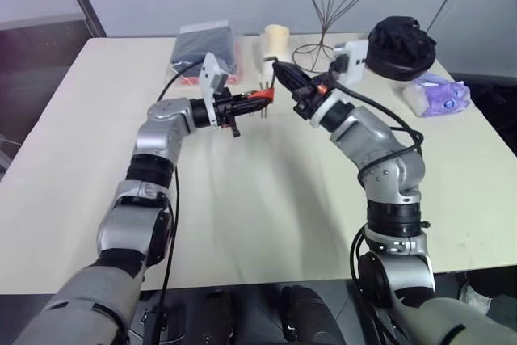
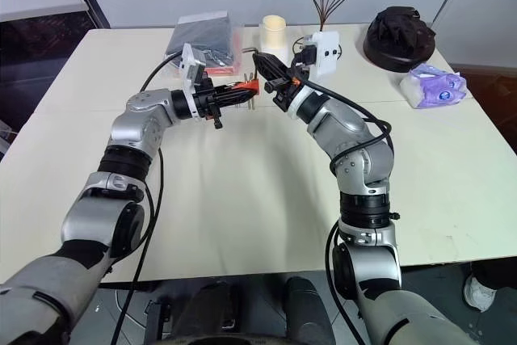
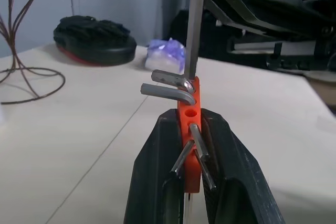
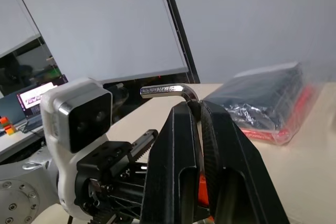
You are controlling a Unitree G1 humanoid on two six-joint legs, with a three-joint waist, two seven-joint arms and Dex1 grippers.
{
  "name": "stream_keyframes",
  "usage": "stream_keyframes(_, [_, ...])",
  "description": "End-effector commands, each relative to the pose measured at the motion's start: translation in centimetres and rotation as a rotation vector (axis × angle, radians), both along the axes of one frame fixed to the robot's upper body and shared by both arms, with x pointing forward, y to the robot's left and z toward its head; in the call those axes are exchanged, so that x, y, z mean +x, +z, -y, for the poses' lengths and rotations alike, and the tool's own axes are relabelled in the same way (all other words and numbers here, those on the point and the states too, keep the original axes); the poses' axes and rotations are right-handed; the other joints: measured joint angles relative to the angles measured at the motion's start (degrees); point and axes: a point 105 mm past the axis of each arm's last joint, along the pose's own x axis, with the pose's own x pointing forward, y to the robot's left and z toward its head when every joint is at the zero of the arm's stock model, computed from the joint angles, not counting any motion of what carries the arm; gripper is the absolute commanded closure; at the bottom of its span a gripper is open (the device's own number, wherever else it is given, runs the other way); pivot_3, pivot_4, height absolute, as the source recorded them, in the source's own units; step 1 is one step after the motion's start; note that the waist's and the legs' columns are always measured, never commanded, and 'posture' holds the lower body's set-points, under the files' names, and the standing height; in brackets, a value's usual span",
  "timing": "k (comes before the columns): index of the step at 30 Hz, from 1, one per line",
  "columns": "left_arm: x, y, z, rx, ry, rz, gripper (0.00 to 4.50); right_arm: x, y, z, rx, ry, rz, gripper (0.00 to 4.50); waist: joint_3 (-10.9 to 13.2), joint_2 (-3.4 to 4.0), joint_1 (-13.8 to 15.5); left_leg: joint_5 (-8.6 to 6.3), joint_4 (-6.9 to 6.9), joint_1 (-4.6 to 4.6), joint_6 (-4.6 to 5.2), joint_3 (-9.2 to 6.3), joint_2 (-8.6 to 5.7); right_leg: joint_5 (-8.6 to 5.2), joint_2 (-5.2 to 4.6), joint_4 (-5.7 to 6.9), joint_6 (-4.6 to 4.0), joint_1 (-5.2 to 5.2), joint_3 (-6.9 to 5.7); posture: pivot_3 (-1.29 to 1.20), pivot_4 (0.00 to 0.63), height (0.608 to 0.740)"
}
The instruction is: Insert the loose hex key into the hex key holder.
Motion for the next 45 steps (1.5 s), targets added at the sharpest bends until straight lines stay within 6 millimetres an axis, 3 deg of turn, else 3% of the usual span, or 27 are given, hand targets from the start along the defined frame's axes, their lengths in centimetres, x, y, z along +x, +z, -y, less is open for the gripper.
stream_keyframes(1, [-0.5, 4.7, 0.2, -0.069, -0.012, 0.145, 4.5, -1.0, -0.9, -2.1, -0.029, 0.107, -0.03, 4.46, 0.0, 0.0, 0.0, 0.0, 0.0, 0.0, 0.0, 0.0, 0.0, 0.0, 0.0, 0.0, 0.0, 0.0, 0.0, 0.0, 0.15, 0.74])
stream_keyframes(18, [-1.7, 4.0, 0.5, -0.013, -0.069, 0.173, 4.5, 0.2, -1.6, -1.7, -0.056, 0.064, -0.07, 4.46, 0.0, 0.0, 0.1, 0.0, 0.01, 0.0, 0.0, 0.0, 0.0, 0.0, -0.01, 0.0, 0.0, -0.01, 0.0, 0.0, 0.15, 0.74])
stream_keyframes(21, [-1.7, 3.8, 0.5, -0.011, -0.066, 0.17, 4.5, 0.2, -1.5, -1.6, -0.047, 0.061, -0.071, 3.49, 0.0, 0.0, 0.1, 0.0, 0.01, 0.0, 0.0, -0.01, 0.0, 0.0, -0.01, 0.0, 0.0, -0.01, 0.0, 0.0, 0.15, 0.74])
stream_keyframes(25, [-1.7, 3.4, 0.4, -0.004, -0.063, 0.165, 4.5, 0.1, -1.0, -1.5, -0.042, 0.057, -0.053, 1.56, 0.0, 0.0, 0.0, 0.0, 0.01, 0.0, 0.0, 0.0, 0.0, 0.0, 0.0, 0.0, 0.0, -0.01, 0.0, 0.0, 0.15, 0.74])
stream_keyframes(28, [-1.5, 3.0, 0.1, 0.006, -0.048, 0.157, 4.5, -0.2, -0.1, -0.2, -0.035, 0.039, -0.015, 0.18, 0.0, 0.0, 0.0, 0.0, 0.01, 0.0, 0.0, 0.0, 0.01, 0.0, 0.0, 0.0, 0.0, -0.02, 0.0, 0.0, 0.15, 0.74])
stream_keyframes(32, [-1.1, 2.4, -0.8, 0.012, -0.014, 0.137, 4.5, -1.9, 0.5, 1.8, -0.056, 0.077, 0.019, 0.18, 0.0, 0.0, 0.3, 0.0, 0.01, -0.01, 0.0, -0.01, 0.0, 0.0, -0.01, 0.0, 0.0, -0.01, 0.0, 0.0, 0.15, 0.74])
stream_keyframes(39, [-1.4, 0.9, -2.7, 0.042, 0.014, 0.079, 4.5, -5.2, -1.8, 4.7, -0.339, 0.105, 0.028, 0.18, 0.0, 0.0, 0.2, -0.02, 0.01, -0.02, 0.04, 0.0, 0.0, 0.0, -0.01, -0.1, 0.0, 0.02, 0.0, 0.0, 0.15, 0.74])
stream_keyframes(42, [-1.9, -0.9, -4.1, 0.049, 0.035, -0.014, 4.5, -6.3, -3.2, 5.0, -0.503, 0.133, 0.045, 0.18, 0.0, 0.0, 0.0, -0.02, 0.01, 0.0, 0.04, 0.01, 0.03, 0.0, 0.03, -0.1, 0.0, 0.02, 0.01, 0.0, 0.15, 0.74])
stream_keyframes(45, [-2.4, -2.8, -5.5, 0.029, 0.07, -0.154, 4.5, -6.6, -3.8, 5.1, -0.551, 0.141, 0.053, 0.18, 0.0, -0.01, -0.1, -0.03, 0.01, 0.06, 0.05, 0.01, 0.08, 0.0, 0.07, -0.09, 0.0, 0.05, 0.04, 0.0, 0.15, 0.74])
